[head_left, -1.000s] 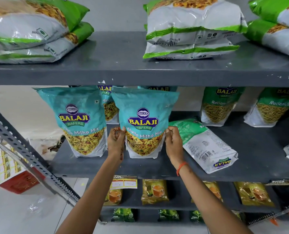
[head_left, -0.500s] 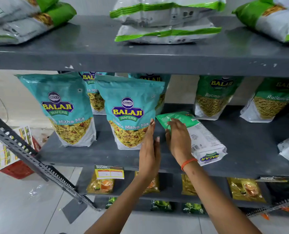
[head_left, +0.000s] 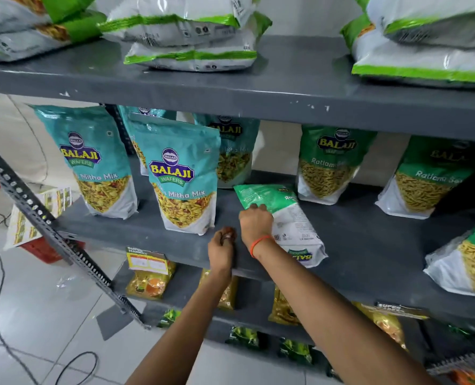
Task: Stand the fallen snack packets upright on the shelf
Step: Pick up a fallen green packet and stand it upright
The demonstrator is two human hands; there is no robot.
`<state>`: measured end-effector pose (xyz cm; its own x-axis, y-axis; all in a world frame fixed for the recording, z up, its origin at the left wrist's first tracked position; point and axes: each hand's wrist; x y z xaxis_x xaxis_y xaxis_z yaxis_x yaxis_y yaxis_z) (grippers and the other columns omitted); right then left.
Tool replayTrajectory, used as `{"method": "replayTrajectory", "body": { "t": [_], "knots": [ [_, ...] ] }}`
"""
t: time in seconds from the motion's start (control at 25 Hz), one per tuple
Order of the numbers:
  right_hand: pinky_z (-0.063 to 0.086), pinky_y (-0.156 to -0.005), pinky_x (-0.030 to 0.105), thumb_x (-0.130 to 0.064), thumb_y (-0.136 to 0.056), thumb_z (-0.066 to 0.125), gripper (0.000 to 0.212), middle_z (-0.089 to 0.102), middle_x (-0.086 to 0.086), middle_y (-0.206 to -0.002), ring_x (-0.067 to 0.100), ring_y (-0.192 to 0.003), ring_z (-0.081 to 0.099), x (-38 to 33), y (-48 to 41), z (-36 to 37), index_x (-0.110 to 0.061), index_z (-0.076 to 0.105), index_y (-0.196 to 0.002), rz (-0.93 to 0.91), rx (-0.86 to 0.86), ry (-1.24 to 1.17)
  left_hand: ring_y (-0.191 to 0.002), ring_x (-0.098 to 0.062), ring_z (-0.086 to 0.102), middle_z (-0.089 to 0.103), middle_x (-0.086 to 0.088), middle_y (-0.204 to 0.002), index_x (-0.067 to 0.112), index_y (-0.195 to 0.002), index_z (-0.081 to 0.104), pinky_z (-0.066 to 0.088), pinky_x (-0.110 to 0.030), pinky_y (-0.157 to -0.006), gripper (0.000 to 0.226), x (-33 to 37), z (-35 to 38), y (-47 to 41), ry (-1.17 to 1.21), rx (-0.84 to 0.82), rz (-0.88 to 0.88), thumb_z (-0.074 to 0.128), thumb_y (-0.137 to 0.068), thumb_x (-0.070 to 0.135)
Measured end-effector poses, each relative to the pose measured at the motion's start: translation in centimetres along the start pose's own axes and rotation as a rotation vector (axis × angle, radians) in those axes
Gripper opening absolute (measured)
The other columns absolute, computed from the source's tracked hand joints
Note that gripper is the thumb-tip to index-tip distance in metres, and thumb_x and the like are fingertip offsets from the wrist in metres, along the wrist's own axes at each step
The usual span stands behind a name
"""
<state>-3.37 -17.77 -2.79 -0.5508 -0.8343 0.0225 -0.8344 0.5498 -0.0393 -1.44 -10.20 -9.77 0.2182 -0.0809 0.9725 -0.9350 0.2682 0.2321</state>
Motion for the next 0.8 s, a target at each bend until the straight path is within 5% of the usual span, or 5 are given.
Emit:
{"method": "replayTrajectory", "body": {
  "t": [0.16, 0.36, 0.52, 0.68, 0.8],
  "knots": [
    [0.052, -0.076, 0.041, 0.005, -0.083, 0.047, 0.028, 0.062, 0.017, -0.108, 0.037, -0.105, 0.056, 1.2, 0.9, -0.4, -0.001, 0.063, -0.105, -0.030, 0.147, -0.140, -0.087, -0.022, 0.060, 0.066, -0.010, -0.091, 0.010, -0.085, 0.064, 0.049, -0.026, -0.073, 0.015, 0.5, -0.4, -0.5, 0.206, -0.109, -0.180, 0.051, -0.092, 0.007],
    [0.049, -0.062, 0.044, -0.004, -0.090, 0.045, 0.014, 0.066, 0.026, -0.093, 0.044, -0.086, 0.063, 5.5, 4.1, -3.3, 0.000, 0.055, -0.100, 0.097, 0.456, -0.426, -0.121, -0.024, 0.048, 0.054, -0.012, -0.120, -0.002, -0.126, 0.045, 0.037, -0.031, -0.102, 0.032, 1.8, 2.6, -0.2, 0.355, -0.390, -0.355, 0.032, -0.100, 0.010],
    [0.025, -0.056, 0.032, -0.013, -0.095, 0.043, 0.016, 0.066, 0.020, -0.077, 0.042, -0.072, 0.061, 10.1, 6.3, -5.4, -0.003, 0.055, -0.097, 0.157, 0.602, -0.660, -0.075, -0.011, 0.063, 0.072, 0.006, -0.070, 0.015, -0.087, 0.056, 0.050, -0.020, -0.073, 0.023, 2.2, 4.6, -0.6, 0.346, -0.493, -0.427, 0.036, -0.098, 0.013],
    [0.034, -0.056, 0.025, -0.010, -0.094, 0.047, 0.011, 0.052, -0.003, -0.066, 0.008, -0.057, 0.050, 13.8, 7.5, -4.9, -0.005, 0.055, -0.090, 0.224, 0.603, -1.083, -0.070, -0.016, 0.066, 0.071, -0.003, -0.082, 0.015, -0.088, 0.063, 0.057, -0.030, -0.072, 0.020, 3.0, 5.6, 0.2, 0.316, -0.574, -0.325, 0.045, -0.095, 0.019],
    [0.039, -0.059, 0.011, -0.005, -0.094, 0.046, 0.009, 0.051, -0.005, -0.069, -0.008, -0.056, 0.049, 16.2, 8.8, -4.6, -0.006, 0.054, -0.093, 0.300, 0.598, -1.371, -0.064, -0.015, 0.059, 0.065, -0.006, -0.073, 0.010, -0.085, 0.063, 0.057, -0.027, -0.064, 0.022, 4.9, 6.5, 2.1, 0.219, -0.457, -0.125, 0.043, -0.095, 0.012]
  ]
}}
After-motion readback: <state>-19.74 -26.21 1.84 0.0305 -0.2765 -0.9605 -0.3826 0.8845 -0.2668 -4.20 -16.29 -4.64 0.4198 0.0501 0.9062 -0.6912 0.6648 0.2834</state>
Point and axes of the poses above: each hand's wrist, its own y-axis away from the middle knuckle, its own z-axis out of the palm, x = y × z
